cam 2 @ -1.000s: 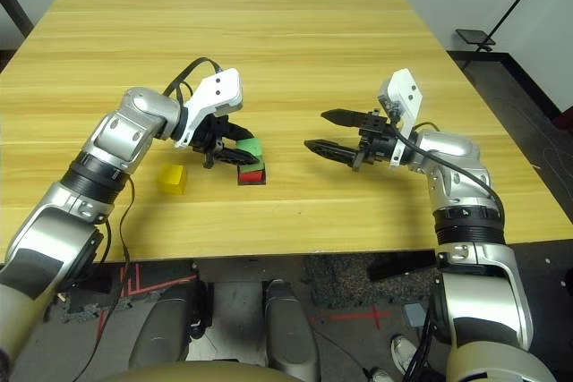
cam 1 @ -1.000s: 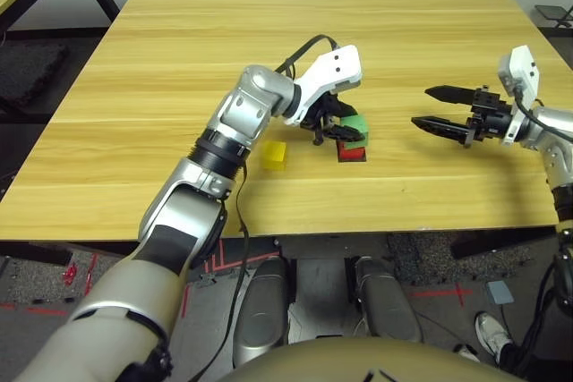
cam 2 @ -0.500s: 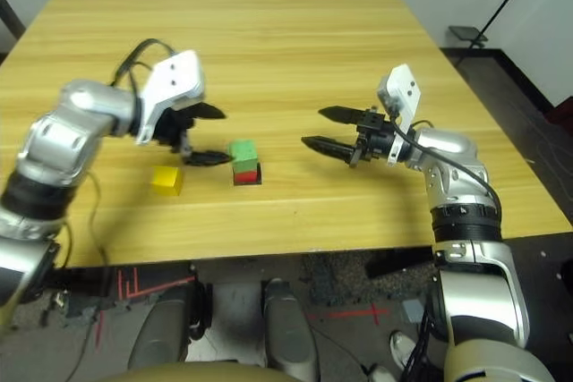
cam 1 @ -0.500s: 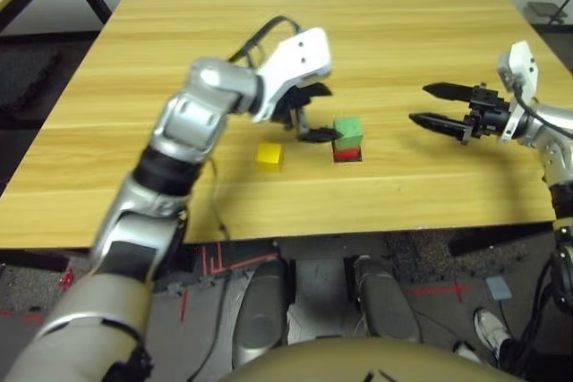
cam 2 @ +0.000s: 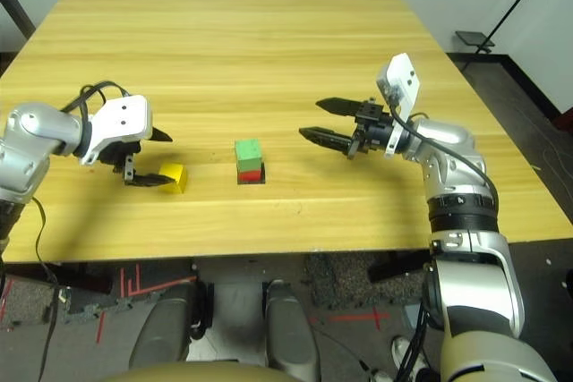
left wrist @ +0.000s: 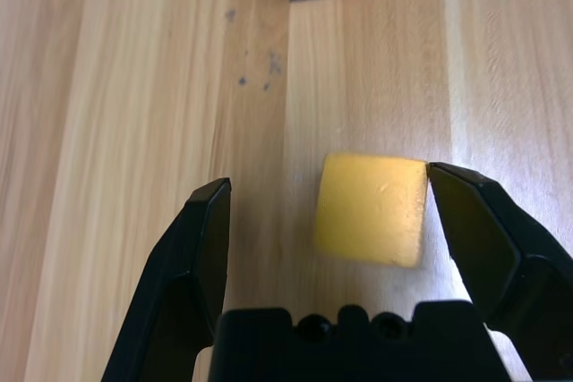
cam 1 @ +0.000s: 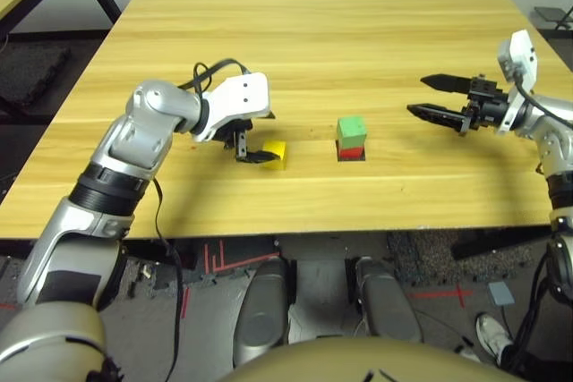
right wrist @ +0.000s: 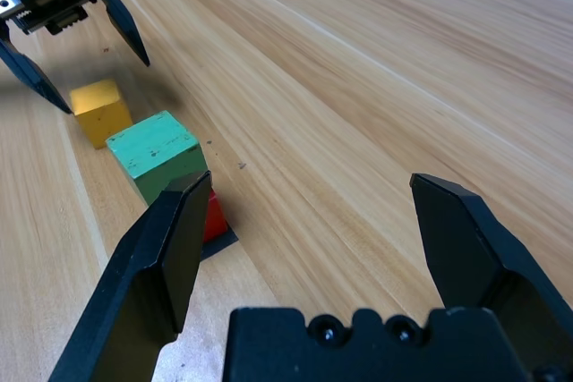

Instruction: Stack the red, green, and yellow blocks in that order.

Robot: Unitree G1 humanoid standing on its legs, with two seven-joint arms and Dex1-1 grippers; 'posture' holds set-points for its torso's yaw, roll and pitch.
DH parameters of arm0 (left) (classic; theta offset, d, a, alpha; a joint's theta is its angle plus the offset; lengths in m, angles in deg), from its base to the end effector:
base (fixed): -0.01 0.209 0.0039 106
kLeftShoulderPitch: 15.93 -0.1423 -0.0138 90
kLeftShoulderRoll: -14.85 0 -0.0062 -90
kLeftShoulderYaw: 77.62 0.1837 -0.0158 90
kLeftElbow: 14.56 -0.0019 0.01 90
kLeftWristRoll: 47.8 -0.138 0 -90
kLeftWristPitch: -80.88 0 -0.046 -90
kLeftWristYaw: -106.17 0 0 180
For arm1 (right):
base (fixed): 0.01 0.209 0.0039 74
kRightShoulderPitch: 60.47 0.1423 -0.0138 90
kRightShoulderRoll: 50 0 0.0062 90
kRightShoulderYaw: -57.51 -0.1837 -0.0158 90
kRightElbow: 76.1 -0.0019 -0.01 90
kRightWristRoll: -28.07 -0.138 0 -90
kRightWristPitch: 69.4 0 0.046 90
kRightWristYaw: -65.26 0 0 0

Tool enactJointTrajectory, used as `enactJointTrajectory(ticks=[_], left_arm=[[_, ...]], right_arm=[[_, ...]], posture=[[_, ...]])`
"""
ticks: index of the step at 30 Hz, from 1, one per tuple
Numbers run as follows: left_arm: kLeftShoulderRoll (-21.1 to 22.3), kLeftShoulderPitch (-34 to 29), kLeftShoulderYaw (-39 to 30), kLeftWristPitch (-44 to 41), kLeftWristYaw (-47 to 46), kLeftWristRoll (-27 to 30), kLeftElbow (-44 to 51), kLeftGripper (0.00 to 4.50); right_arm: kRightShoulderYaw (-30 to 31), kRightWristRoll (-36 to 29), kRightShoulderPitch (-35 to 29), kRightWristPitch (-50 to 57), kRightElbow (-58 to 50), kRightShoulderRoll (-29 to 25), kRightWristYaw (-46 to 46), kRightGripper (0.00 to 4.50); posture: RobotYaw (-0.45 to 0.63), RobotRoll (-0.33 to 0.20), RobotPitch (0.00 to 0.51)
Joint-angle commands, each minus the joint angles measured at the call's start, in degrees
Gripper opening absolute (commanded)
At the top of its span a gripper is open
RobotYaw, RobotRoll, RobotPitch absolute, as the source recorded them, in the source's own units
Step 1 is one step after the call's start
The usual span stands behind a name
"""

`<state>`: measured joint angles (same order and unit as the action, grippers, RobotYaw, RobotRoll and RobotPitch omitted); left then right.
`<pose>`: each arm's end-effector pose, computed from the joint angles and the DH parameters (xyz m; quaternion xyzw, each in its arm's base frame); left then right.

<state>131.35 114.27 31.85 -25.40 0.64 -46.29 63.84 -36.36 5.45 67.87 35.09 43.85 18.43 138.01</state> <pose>0.3060 0.2150 0.1878 0.3541 0.1929 -0.5719 0.7144 0.3062 -0.2860 0.1676 -0.0489 0.0455 0.5011 0.8628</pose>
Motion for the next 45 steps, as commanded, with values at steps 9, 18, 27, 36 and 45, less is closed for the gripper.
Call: enactJointTrajectory(ticks=[9, 18, 27, 36, 45], left_arm=[[-3.07, -0.32, 1.74, 2.87, 1.21, -2.75, -8.19, 4.45], [-0.59, 0.15, -0.14, -15.02, 3.85, 0.77, 3.57, 1.95], [-3.18, 10.54, -0.96, -35.19, 2.43, 8.06, 15.16, 1.96], [-12.62, 20.53, 2.94, -39.03, -3.82, 8.32, 8.03, 1.96], [-16.93, 22.01, 5.31, -35.86, -6.95, 7.64, 3.53, 1.96]], right_arm=[[-0.99, -0.44, -2.36, 2.23, -4.04, -0.02, -1.97, 4.50], [-0.80, -0.45, -2.84, 1.49, -3.60, 0.56, -2.63, 4.50], [-0.56, -0.77, -5.08, 1.89, -4.64, 0.15, -1.44, 4.50], [-0.89, -1.30, -7.16, 2.91, -7.09, 0.72, -2.54, 4.50], [-2.09, -2.12, -9.70, 3.96, -10.04, 0.28, -3.96, 4.50]], posture=[[0.17, -0.131, 0.103], [0.19, -0.112, 0.099], [0.20, -0.087, 0.104], [0.16, -0.067, 0.108], [0.13, -0.062, 0.107]])
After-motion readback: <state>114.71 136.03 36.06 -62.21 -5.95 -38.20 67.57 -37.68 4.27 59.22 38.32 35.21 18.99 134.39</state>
